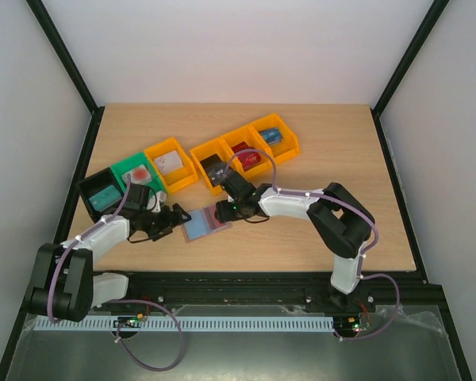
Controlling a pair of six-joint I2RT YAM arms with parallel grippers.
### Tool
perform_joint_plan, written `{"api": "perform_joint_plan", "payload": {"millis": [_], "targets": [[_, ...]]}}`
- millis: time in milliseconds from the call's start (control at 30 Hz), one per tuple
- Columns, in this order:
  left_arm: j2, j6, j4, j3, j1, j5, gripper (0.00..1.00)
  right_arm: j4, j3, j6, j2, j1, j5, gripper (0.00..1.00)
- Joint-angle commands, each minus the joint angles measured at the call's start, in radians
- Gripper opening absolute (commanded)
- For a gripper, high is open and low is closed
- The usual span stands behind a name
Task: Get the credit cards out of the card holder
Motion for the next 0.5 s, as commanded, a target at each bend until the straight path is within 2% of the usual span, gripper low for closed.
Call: {"api": "perform_joint_plan", "payload": {"millis": [0,133,300,467], "targets": [[0.076,0.002,0.067,-0.072,0.027,-0.037,0.93,0.004,-0.034,-0.014,0.029,0.007,0.019,0.59],[0.088,0.025,0.092,-0.067,0.007,0.012,0.92,0.004,-0.045,-0.040,0.027,0.007,0.005,0.52],[0.144,0.074,0.054,-0.016,-0.107,0.045,0.99,-0.005,-0.079,-0.079,-0.025,0.007,0.016,0.51],[0.179,0.064,0.079,-0.026,-0.123,0.025,0.99,-0.019,-0.106,-0.090,-0.058,0.007,0.001,0.51]]}}
